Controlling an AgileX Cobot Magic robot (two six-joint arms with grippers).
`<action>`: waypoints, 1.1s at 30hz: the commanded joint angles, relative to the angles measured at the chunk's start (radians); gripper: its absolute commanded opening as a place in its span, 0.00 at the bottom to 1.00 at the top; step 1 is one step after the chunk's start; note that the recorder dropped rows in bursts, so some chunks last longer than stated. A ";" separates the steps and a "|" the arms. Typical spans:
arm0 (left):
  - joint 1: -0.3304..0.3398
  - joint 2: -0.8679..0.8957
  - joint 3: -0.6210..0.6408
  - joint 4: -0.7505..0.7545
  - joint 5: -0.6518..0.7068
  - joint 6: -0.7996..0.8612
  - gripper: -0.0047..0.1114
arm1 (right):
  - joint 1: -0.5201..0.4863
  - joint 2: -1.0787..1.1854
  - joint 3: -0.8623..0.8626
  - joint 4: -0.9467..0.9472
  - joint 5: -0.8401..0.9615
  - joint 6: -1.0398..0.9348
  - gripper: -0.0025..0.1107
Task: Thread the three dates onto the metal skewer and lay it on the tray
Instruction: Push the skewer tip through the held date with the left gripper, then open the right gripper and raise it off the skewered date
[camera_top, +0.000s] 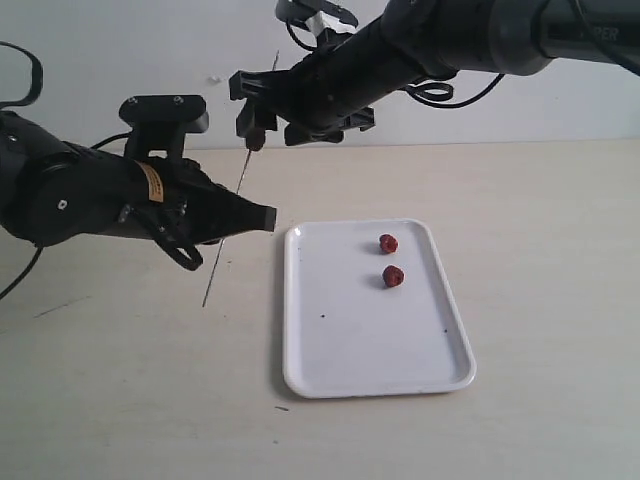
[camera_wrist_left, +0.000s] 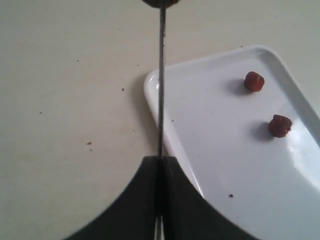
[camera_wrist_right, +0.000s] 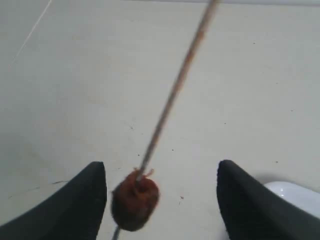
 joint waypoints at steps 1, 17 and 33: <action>0.014 -0.027 -0.004 0.008 0.041 0.047 0.04 | -0.013 -0.036 -0.001 -0.050 0.004 0.026 0.57; 0.014 -0.028 -0.004 0.030 0.440 0.224 0.04 | -0.013 -0.254 -0.001 -0.665 0.361 0.188 0.57; 0.012 -0.034 0.078 0.030 0.460 0.234 0.04 | -0.024 0.033 -0.011 -0.782 0.377 0.262 0.57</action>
